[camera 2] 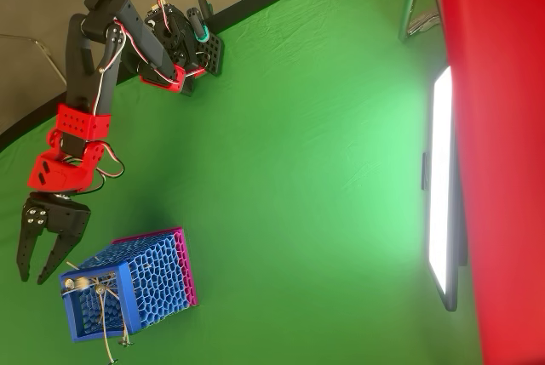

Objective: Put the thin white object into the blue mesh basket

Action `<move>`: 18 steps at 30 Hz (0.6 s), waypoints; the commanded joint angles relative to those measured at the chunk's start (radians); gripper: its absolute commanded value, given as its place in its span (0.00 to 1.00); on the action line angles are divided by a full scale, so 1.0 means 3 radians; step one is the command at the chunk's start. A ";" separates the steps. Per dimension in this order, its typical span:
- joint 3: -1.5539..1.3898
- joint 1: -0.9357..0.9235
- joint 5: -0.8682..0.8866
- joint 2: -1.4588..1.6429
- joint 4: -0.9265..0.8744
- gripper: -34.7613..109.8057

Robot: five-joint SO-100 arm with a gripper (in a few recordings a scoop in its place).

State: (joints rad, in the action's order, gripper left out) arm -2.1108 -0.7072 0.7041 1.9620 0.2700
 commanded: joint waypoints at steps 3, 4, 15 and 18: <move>-0.0245 -0.0020 -0.0184 0.0240 0.0138 0.34; -0.0353 -0.0020 -0.0235 0.0281 0.0256 0.34; -0.1140 0.0394 -0.0782 0.0982 0.0368 0.34; -0.1360 0.0675 -0.1140 0.1104 0.0368 0.37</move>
State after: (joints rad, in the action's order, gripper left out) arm -2.4850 -0.5630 0.4310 2.2396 0.3636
